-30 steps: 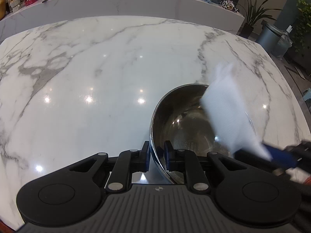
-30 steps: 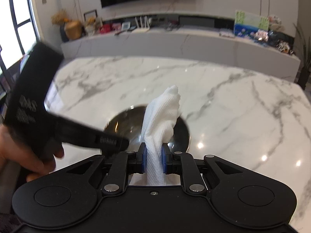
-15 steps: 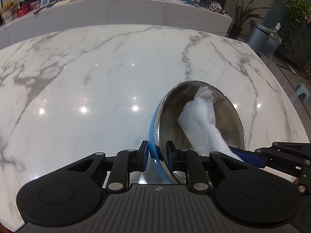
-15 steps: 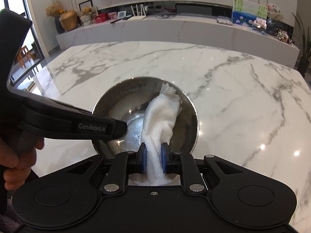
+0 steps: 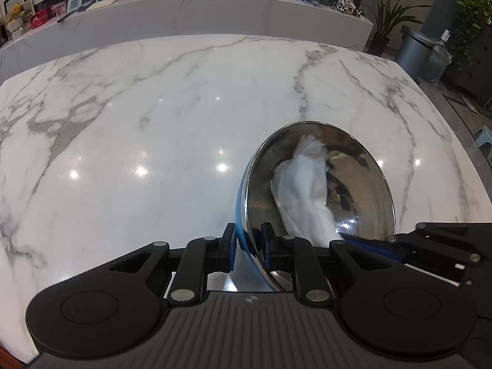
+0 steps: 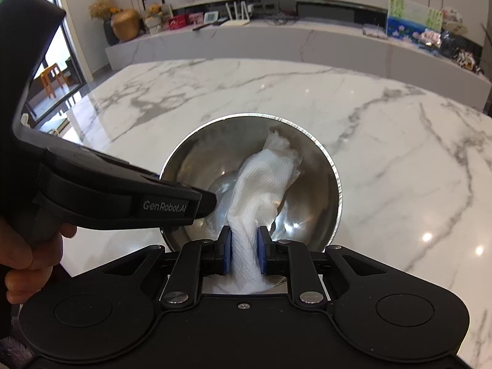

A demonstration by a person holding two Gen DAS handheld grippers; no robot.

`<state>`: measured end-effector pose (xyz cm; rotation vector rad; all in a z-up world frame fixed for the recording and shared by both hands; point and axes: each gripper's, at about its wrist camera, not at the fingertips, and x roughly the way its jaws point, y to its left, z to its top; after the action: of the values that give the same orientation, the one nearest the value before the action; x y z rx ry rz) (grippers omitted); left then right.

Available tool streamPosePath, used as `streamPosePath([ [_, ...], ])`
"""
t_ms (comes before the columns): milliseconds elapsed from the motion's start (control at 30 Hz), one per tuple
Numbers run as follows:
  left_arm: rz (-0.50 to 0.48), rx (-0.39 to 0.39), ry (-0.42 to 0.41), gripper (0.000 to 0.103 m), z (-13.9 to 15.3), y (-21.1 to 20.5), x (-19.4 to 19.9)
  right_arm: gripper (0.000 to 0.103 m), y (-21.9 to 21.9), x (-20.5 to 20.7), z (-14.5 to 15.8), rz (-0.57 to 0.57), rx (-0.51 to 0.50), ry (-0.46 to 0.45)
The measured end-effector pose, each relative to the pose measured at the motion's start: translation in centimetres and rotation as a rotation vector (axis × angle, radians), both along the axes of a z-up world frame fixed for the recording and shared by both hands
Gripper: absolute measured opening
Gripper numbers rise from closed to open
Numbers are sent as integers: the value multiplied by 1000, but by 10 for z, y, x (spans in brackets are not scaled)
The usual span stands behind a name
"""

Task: Clean bowl
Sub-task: 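Lift the bowl with the left gripper while the right gripper brings the cloth inside, then tilt the bowl with the left gripper while the right gripper wipes its inside with the cloth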

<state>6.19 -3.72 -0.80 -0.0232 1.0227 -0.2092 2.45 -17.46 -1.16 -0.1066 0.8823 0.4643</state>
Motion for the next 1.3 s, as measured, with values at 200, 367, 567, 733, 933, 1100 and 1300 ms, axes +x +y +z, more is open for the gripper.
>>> streamPosePath([
  [200,1,11,-8,15,-1,0,1,12,11,-1,-2,-5,-129,-52],
  [367,18,-11,-6,15,-2,4,2,12,16,-2,-3,8,-152,-52],
  [567,60,-100,54,18,-7,11,0,12,9,5,-4,-21,-83,0],
  [733,55,-143,88,23,-12,13,-1,12,1,9,-5,-36,-11,41],
  [933,3,-79,60,21,-7,5,1,12,-7,14,-4,-19,37,81],
  [1100,-35,-44,57,20,-5,2,3,12,-4,16,-1,49,-18,77],
  [1300,-75,2,43,19,-3,-2,4,11,11,10,1,167,-207,-4],
])
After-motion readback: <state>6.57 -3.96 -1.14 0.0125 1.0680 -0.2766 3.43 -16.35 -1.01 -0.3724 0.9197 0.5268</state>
